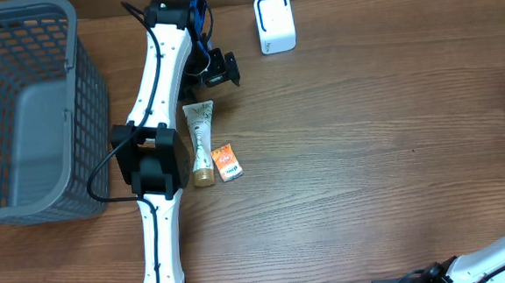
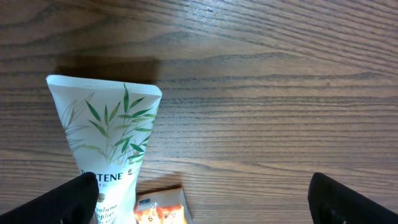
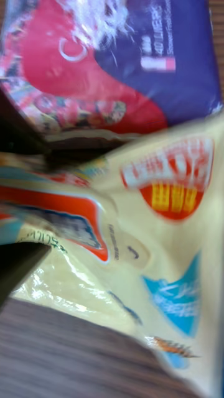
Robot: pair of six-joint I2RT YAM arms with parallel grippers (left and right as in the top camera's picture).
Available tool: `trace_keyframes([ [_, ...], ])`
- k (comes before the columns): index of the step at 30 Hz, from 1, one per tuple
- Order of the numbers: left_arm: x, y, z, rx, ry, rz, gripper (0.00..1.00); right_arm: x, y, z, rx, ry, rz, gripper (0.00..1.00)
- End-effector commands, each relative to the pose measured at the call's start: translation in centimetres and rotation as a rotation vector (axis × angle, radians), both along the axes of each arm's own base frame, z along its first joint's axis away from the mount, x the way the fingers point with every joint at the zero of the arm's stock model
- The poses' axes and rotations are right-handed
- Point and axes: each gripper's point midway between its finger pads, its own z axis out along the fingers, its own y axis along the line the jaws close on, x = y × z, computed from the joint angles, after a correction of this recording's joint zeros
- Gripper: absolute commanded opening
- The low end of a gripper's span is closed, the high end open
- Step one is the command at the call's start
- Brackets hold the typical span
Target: Scan the item barcode
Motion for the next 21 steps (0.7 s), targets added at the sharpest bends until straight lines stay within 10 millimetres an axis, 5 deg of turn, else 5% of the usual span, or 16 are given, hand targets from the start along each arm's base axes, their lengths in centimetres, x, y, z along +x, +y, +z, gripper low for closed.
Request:
trace_keyframes([
  [1,0.0,0.4,-0.6,0.011,0.014,0.012,1.00,-0.5,-2.7,4.1,-0.098,0.020,-0.038,0.59],
  [6,0.0,0.4,-0.6,0.011,0.014,0.011,0.99,-1.3,-2.2,9.3,-0.105,-0.025,-0.136,0.80],
  [10,0.0,0.4,-0.6,0.011,0.014,0.012,1.00,-1.7,-0.6,12.5,-0.097,-0.082,-0.148,0.86],
  [15,0.0,0.4,-0.6,0.011,0.014,0.012,1.00,-0.6,5.2,16.1,0.070,-0.236,-0.036,1.00],
  [21,0.0,0.4,-0.6,0.011,0.014,0.012,1.00,0.6,15.0,19.5,0.343,-0.390,0.275,1.00],
])
